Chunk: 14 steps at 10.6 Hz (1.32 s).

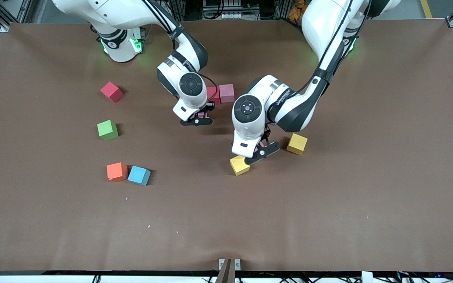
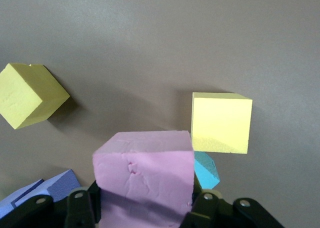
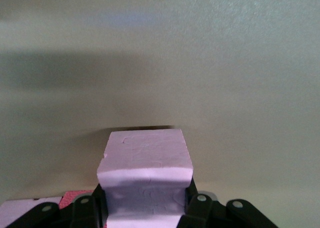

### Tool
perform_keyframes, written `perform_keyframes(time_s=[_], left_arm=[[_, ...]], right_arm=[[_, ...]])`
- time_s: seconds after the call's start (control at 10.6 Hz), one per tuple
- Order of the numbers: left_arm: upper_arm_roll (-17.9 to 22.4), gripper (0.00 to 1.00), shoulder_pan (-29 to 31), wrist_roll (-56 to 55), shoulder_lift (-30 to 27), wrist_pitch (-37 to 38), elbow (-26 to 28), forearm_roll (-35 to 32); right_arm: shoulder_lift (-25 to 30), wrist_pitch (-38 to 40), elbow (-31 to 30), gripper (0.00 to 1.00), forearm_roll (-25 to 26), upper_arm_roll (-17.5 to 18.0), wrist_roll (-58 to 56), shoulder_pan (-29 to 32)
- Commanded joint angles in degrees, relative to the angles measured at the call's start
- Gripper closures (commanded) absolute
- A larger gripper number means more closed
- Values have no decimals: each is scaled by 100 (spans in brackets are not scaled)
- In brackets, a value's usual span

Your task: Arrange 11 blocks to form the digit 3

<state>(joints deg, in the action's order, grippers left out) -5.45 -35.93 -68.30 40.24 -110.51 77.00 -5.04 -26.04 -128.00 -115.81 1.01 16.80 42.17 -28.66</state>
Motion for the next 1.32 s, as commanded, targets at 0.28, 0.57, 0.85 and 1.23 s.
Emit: perform_keyframes(time_s=[0.28, 0.57, 0.85, 1.23], left_arm=[[17, 100, 86, 71, -87, 3, 87, 39], [17, 100, 121, 71, -87, 3, 87, 47], [17, 100, 130, 71, -69, 3, 87, 47], [17, 100, 148, 71, -69, 3, 87, 56]], right_arm=[[29, -15, -100, 83, 101, 113, 151, -8], [20, -23, -109, 82, 110, 105, 151, -8], [3, -23, -109, 81, 101, 105, 160, 0], [-33, -23, -109, 67, 101, 105, 169, 18]])
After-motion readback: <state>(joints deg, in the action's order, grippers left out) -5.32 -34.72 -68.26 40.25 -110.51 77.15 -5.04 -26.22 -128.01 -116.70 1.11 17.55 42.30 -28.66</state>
